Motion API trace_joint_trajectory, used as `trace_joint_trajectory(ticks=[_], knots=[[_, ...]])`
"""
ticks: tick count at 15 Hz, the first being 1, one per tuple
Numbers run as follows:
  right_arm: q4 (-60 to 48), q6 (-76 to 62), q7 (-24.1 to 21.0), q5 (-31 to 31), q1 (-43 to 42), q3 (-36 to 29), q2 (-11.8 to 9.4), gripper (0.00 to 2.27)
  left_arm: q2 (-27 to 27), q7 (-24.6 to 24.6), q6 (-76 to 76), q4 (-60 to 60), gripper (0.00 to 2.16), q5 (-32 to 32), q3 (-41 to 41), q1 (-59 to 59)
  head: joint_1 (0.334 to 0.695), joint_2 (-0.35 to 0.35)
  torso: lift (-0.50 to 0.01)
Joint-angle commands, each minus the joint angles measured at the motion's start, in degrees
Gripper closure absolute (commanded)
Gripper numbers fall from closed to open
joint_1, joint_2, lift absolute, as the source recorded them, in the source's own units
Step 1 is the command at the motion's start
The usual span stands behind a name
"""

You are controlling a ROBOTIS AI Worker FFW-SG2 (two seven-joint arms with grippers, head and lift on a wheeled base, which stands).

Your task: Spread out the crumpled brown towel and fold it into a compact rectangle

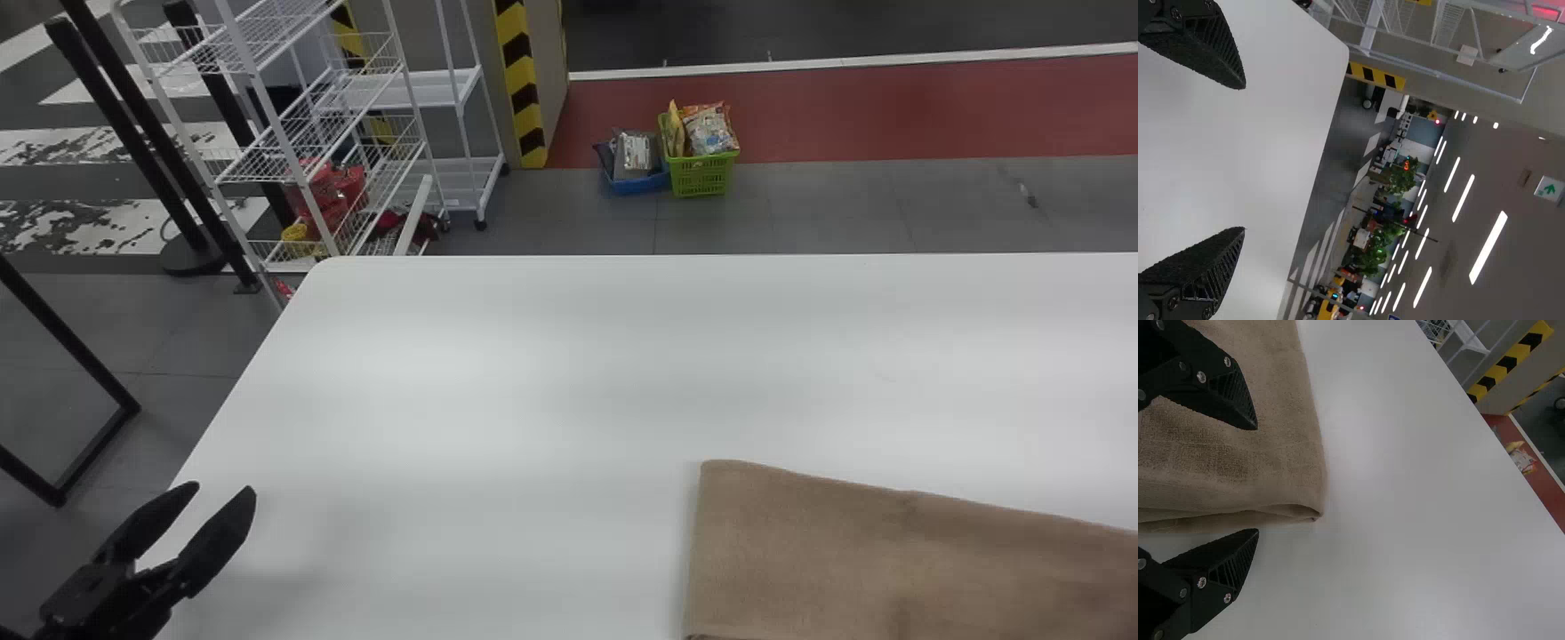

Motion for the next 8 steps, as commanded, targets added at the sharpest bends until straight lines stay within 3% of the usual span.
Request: trace_joint_trajectory(ticks=[1,5,8], knots=[[0.5,0.1,0.0,0.6,0.1,0.2,-0.2,0.34,0.0,-0.1,0.0,0.0,0.04,0.0,0.1,0.0,0.695,0.187,-0.127],[2.4,0.1,0.3,1.0,0.3,0.6,-0.5,0.35,0.0,-0.1,0.0,0.2,0.04,0.0,0.1,0.0,0.695,0.185,-0.127],[3.5,0.1,0.3,1.4,0.3,1.1,-0.5,0.47,0.0,-0.2,0.0,0.1,0.04,-0.1,0.1,0.0,0.695,0.188,-0.127]])
